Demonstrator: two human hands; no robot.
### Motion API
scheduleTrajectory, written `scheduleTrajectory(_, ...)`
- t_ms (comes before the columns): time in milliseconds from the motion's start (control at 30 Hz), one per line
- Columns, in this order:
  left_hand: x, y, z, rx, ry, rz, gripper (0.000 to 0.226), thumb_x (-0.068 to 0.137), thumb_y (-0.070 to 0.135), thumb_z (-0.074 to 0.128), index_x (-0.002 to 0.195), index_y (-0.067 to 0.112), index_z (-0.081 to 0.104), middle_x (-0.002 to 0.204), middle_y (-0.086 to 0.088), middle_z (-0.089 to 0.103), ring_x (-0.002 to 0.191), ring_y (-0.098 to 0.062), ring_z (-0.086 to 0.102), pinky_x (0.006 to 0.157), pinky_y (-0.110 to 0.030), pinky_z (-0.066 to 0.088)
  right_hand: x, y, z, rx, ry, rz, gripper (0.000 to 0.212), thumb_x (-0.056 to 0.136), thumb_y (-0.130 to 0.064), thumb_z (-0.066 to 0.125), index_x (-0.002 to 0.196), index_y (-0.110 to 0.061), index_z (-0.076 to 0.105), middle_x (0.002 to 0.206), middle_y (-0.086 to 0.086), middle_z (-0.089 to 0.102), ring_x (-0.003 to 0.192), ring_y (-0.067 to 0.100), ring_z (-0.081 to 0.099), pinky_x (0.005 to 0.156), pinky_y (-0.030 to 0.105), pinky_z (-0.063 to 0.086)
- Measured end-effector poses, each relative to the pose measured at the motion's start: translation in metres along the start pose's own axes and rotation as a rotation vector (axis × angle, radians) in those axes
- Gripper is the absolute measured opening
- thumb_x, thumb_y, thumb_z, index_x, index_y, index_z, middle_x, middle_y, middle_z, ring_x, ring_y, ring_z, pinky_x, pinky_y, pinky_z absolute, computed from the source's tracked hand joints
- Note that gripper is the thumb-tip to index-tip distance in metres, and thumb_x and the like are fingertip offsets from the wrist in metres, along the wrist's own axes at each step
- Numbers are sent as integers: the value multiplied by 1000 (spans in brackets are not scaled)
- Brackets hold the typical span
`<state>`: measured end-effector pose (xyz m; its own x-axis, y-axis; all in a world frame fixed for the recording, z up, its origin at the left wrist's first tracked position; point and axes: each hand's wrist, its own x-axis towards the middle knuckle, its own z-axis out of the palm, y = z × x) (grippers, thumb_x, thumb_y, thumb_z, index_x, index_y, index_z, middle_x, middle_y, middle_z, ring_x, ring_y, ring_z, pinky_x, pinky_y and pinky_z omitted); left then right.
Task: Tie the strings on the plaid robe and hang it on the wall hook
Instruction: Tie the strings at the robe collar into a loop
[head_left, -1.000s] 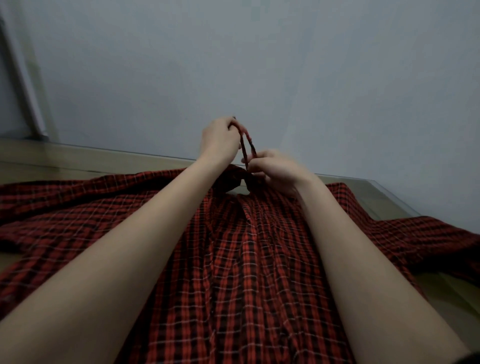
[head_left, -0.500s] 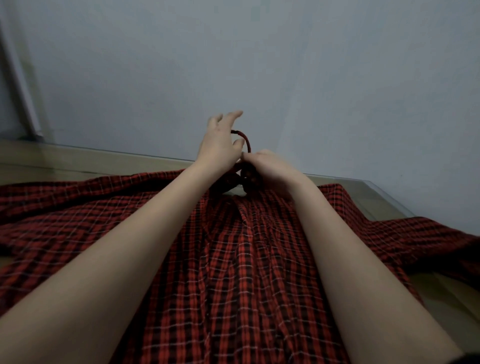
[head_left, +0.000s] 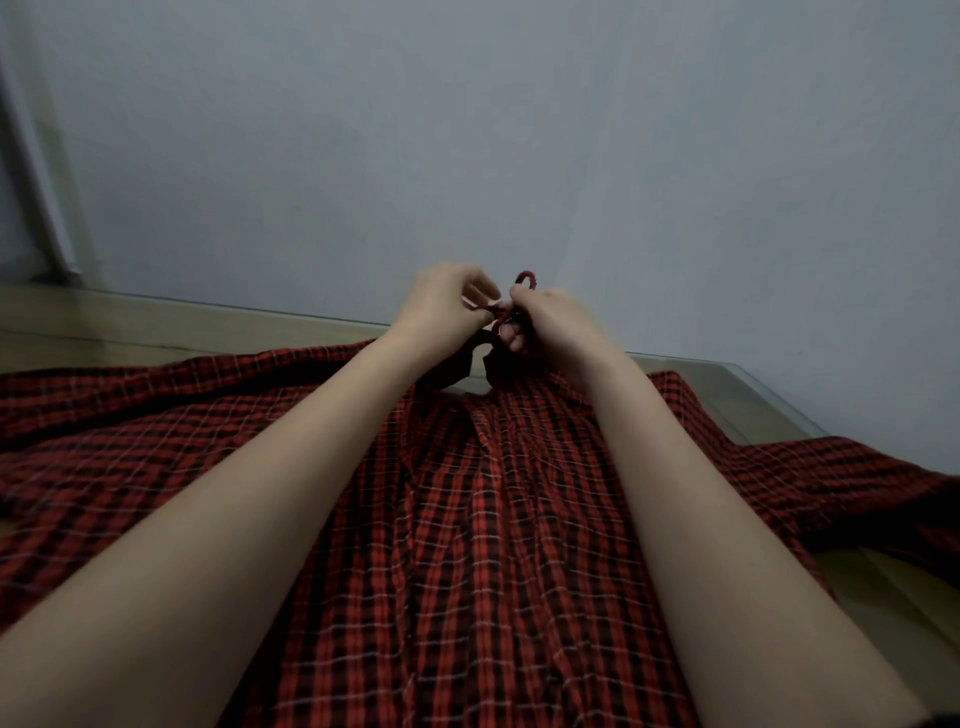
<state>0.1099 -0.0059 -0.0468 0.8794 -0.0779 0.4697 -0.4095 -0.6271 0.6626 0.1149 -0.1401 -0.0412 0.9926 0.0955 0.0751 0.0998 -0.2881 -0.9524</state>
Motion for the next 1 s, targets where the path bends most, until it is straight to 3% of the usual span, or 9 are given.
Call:
scheduleTrajectory(100, 0, -1, -2, 24, 113, 14, 21, 79, 5, 61, 95, 8, 75, 93, -13, 75, 90, -23, 70, 84, -28, 52, -1, -1, -1, 77, 18, -7, 32, 99, -23, 36, 83, -9, 60, 59, 6, 57, 39, 9, 48, 40, 12, 39)
scheduleTrajectory(200, 3, -1, -6, -70, 165, -12, 18, 81, 8, 61, 92, 10, 75, 85, -10, 75, 77, -19, 69, 78, -26, 53, 0, 0, -3, 182, 26, 11, 29, 98, -20, 38, 86, -4, 60, 54, 7, 63, 40, 10, 52, 46, 17, 42)
scheduleTrajectory(300, 6, 3, -9, -104, 176, -8, 16, 83, 12, 61, 93, 12, 74, 84, -2, 71, 78, -10, 63, 75, -20, 45, 1, -1, -5, 252, 46, 58, 23, 97, -19, 40, 90, -7, 58, 57, 3, 69, 49, 10, 58, 52, 22, 41)
scheduleTrajectory(433, 6, 9, -12, -164, 81, -39, 16, 82, 12, 62, 92, 12, 74, 75, 0, 67, 70, -9, 58, 73, -22, 45, 3, -6, -7, 325, 40, 151, 25, 99, -21, 37, 85, -13, 57, 59, -1, 71, 44, 3, 57, 44, 17, 34)
scheduleTrajectory(533, 6, 11, -17, -119, -61, -81, 13, 80, 9, 63, 87, 14, 73, 61, 4, 60, 48, 0, 52, 54, -15, 43, 5, -5, -10, 417, 13, 246, 30, 100, -22, 37, 77, -15, 55, 43, -6, 62, 32, -1, 50, 34, 11, 27)
scheduleTrajectory(600, 5, 13, -18, -89, -118, -105, 13, 80, 6, 64, 87, 12, 73, 60, 2, 60, 41, 1, 51, 47, -12, 41, 5, -4, -11, 501, -1, 281, 29, 99, -22, 40, 76, -15, 56, 44, -5, 59, 33, 0, 47, 34, 12, 25)
scheduleTrajectory(700, 2, 13, -18, -77, -145, -121, 14, 77, 3, 67, 87, 11, 74, 59, 5, 60, 43, 2, 53, 49, -9, 40, 3, -5, -10, 638, 0, 295, 20, 95, -16, 49, 77, -13, 58, 52, -1, 66, 48, 2, 48, 37, 13, 27)
scheduleTrajectory(833, 2, 10, -14, -27, -143, -129, 16, 75, 5, 70, 87, 14, 76, 59, -1, 61, 47, -4, 51, 50, -15, 40, 2, -5, -9, 790, 27, 330, 13, 92, -9, 56, 79, -8, 61, 70, 7, 64, 40, 6, 54, 35, 13, 35)
scheduleTrajectory(1000, 1, 10, -14, 61, -137, -141, 18, 78, 9, 69, 93, 14, 77, 69, -7, 64, 65, -17, 56, 55, -21, 41, 1, -10, -9, 746, -5, 259, 14, 91, -2, 55, 78, -1, 58, 80, 12, 58, 41, 11, 65, 42, 14, 51)
